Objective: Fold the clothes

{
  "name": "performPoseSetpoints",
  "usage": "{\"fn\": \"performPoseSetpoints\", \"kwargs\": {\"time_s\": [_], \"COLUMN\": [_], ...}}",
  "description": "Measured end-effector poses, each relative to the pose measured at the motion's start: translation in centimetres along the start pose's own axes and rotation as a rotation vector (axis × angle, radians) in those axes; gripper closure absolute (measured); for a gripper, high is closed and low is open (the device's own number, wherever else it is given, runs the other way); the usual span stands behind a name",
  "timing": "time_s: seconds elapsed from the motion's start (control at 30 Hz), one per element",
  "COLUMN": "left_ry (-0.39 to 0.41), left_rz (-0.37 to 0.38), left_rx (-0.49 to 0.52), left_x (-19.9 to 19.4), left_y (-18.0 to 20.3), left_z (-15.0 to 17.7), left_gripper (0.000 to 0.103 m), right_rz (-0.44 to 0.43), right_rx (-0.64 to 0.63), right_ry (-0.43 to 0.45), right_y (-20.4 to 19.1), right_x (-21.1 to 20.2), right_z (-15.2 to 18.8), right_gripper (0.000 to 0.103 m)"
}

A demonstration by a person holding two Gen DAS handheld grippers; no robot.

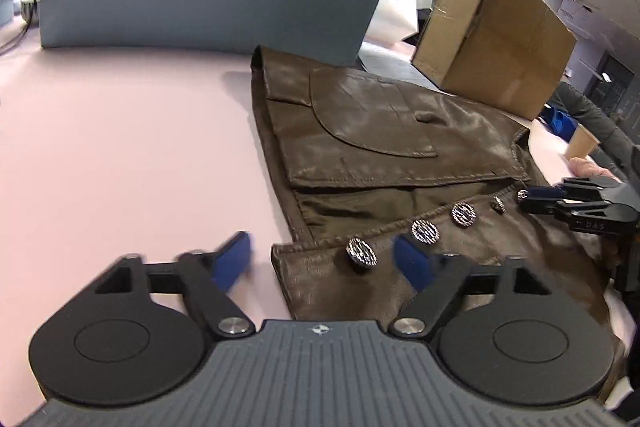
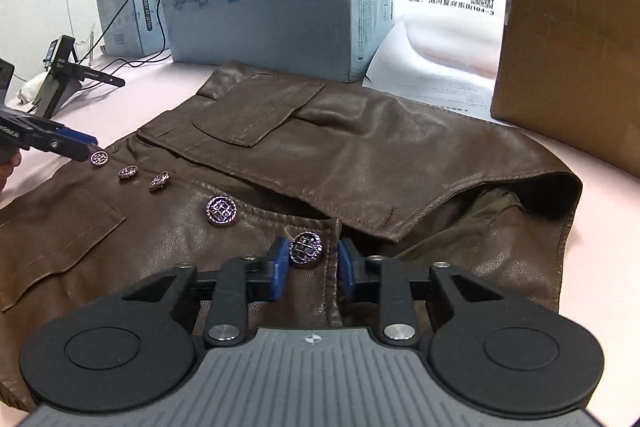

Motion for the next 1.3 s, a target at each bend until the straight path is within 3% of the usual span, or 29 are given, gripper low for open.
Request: {"fn": "performPoseSetpoints", "kwargs": {"time_s": [0.03,0.1,0.3,0.6,0.7,0.8,0.93,1.07,1.13,1.23,1.27,1.3], "left_ry": [0.006,0.010,0.045,0.068,0.084,0.125,0.168,0.188,0.218,0.276,0.286,0.286], "left_rz": [-0.038,-0.060,-0.070,-0.048,-0.076,-0.138,-0.151,-0.145,-0.226,-0.385,-0.398,-0.390], "left_rx": [-0.016,-0.033,-0.068,-0.090,-0.030,0.092,0.248,0.325,0.369,0.398,0.383,0.354], "left_x": [0.1,0.1,-0.7,0.1,0.2,-0.7,-3.1,-5.9,-7.2,-9.1,-9.6,-10.3], "left_y": [0.3,0.4,0.5,2.0,3.3,5.2,8.0,10.1,11.0,11.9,11.8,11.4], "left_z": [0.2,0.2,-0.3,-2.8,-3.0,-2.6,-1.4,0.4,1.7,3.4,3.6,3.9], "left_gripper": [0.079,0.082,0.097,0.098,0.097,0.097,0.097,0.096,0.094,0.092,0.088,0.070], "right_rz": [0.001,0.001,-0.003,0.057,0.077,0.099,0.135,0.153,0.171,0.201,0.197,0.194], "right_rx": [0.005,0.011,0.027,0.126,0.134,0.127,0.138,0.123,0.123,0.117,0.125,0.133], "right_ry": [0.004,0.022,0.097,0.170,0.140,0.112,0.106,0.101,0.109,0.175,0.221,0.267], "right_y": [-0.1,-0.3,-0.9,0.9,1.3,1.4,1.7,1.6,1.6,1.3,1.1,0.9], "right_x": [0.0,-0.4,-2.3,-4.1,-3.5,-2.7,-2.3,-2.1,-2.2,-3.5,-4.4,-5.3], "right_z": [0.0,0.0,0.2,0.3,0.4,0.5,0.6,0.7,0.8,0.8,0.9,1.0], "right_gripper": [0.086,0.095,0.097,0.097,0.097,0.097,0.097,0.096,0.095,0.083,0.061,0.029]}}
Point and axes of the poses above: each gripper's, at about its wrist camera, not at the fingertips, and x roughly the way its jaws point, y to its right, z to its underside, the point moved 3 cm from there along x, roughly the way its jaws point, and after that the axes turned 10 degrees about -z, right-handed, at the moved point
